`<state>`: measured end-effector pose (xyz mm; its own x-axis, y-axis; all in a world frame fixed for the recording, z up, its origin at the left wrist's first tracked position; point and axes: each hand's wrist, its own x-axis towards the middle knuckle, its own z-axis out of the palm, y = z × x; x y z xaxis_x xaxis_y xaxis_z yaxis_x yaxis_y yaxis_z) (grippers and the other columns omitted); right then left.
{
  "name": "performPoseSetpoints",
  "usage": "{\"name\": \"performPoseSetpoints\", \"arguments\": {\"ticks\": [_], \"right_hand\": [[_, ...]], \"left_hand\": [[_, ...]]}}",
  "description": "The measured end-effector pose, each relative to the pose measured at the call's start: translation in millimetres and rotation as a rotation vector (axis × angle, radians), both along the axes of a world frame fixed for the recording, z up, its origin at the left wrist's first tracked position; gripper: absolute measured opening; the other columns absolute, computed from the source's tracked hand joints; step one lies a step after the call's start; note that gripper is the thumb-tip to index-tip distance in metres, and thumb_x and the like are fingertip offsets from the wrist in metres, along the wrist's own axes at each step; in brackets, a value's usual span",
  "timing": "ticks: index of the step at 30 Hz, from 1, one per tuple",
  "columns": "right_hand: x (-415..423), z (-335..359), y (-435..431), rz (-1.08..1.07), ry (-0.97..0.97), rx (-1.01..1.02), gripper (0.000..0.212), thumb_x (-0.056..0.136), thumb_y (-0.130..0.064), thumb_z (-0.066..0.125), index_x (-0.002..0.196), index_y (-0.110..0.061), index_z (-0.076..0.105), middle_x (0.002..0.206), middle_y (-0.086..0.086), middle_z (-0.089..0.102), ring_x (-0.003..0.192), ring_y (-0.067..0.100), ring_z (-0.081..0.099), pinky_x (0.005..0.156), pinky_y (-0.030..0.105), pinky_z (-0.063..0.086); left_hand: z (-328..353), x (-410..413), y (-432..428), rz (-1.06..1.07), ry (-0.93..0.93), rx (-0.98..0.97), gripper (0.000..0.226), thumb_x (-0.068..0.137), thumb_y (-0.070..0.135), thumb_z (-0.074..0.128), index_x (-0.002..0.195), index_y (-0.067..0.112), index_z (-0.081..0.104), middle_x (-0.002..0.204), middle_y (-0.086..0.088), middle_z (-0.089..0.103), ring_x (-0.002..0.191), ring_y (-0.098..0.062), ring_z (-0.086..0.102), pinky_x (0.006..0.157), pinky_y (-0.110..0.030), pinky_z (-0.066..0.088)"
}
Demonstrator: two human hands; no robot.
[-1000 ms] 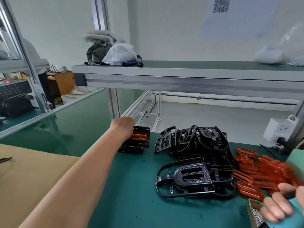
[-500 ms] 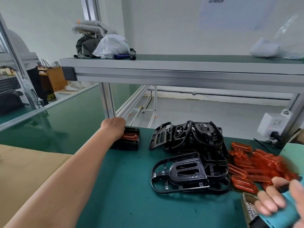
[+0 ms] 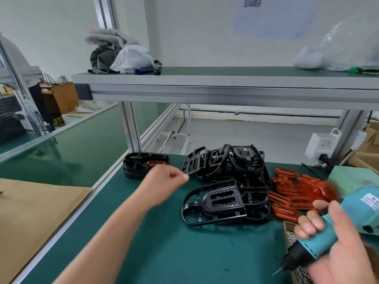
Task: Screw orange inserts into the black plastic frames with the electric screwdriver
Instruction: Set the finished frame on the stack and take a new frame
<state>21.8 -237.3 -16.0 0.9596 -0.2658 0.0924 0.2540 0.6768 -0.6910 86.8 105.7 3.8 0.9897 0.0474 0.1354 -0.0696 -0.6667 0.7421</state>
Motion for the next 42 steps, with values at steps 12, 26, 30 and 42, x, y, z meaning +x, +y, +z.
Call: {"name": "performPoseSetpoints", "arguments": {"ticks": [12, 26, 30, 42], "right_hand": [[-13.3, 0.5, -8.4, 0.031, -0.015, 0.014, 0.021, 0.105, -0.033, 0.058, 0.092, -0.018, 0.064, 0.068, -0.004, 0.046, 0.055, 0.009, 0.048, 0.05, 0.02, 0.047], [-16.5, 5.3, -11.1, 0.051, 0.007, -0.006, 0.022, 0.106, -0.033, 0.058, 0.091, -0.019, 0.066, 0.07, -0.003, 0.047, 0.057, 0.01, 0.049, 0.052, 0.02, 0.048], [-17.4, 5.7, -11.0, 0.047, 0.009, 0.005, 0.022, 0.107, -0.033, 0.059, 0.092, -0.019, 0.065, 0.07, -0.003, 0.047, 0.058, 0.01, 0.049, 0.052, 0.021, 0.048], [-15.9, 7.4, -19.5, -0.001, 0.001, 0.01, 0.019, 0.105, -0.034, 0.06, 0.094, -0.018, 0.063, 0.07, -0.004, 0.046, 0.059, 0.01, 0.048, 0.054, 0.02, 0.046]], "left_hand": [[-38.9, -2.3, -26.3, 0.045, 0.138, 0.211, 0.04, 0.104, 0.045, 0.051, 0.085, 0.012, 0.063, 0.067, -0.003, 0.057, 0.064, -0.02, 0.051, 0.068, -0.036, 0.048], [-35.9, -31.2, -20.7, -0.006, 0.07, -0.182, 0.006, 0.098, 0.033, 0.072, 0.099, 0.03, 0.076, 0.087, -0.009, 0.073, 0.078, -0.016, 0.06, 0.083, -0.036, 0.053], [-15.8, -60.7, -16.4, -0.179, 0.08, -0.259, 0.009, 0.096, 0.027, 0.076, 0.099, 0.035, 0.075, 0.066, 0.006, 0.038, 0.064, -0.016, 0.035, 0.061, -0.028, 0.034], [-12.8, -130.6, -22.9, -0.445, 0.327, -0.079, 0.022, 0.075, 0.041, 0.084, 0.093, 0.03, 0.076, 0.059, 0.01, 0.036, 0.057, -0.011, 0.031, 0.056, -0.026, 0.028]]}}
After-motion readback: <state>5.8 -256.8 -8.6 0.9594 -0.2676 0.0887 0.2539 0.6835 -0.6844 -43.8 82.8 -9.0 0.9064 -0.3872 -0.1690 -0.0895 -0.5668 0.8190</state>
